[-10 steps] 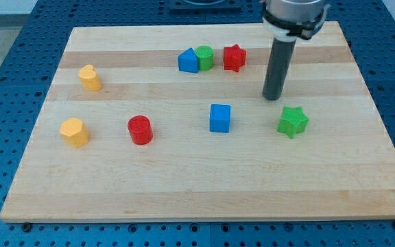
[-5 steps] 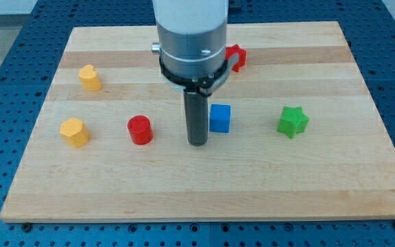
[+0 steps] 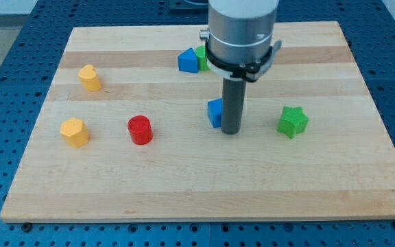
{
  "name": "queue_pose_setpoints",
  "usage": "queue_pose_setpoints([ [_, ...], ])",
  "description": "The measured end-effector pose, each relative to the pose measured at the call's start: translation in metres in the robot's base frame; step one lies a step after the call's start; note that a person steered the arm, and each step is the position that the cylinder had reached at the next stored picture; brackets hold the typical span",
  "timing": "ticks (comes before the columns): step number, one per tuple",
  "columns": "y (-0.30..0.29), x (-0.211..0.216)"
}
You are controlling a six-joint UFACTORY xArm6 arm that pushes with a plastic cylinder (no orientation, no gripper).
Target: Move blue cube near green circle and blue triangle
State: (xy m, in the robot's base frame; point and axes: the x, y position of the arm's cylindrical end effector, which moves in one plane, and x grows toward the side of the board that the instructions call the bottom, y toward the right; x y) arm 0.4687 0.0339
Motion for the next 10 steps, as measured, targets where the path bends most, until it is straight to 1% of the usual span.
queue_pose_setpoints([
  [3,-0.003,-0.003],
  [4,-0.004,-0.01],
  [5,-0.017,-0.032],
  [6,-0.027,-0.04],
  [8,-0.028,-0.04],
  [10,-0.028,-0.05],
])
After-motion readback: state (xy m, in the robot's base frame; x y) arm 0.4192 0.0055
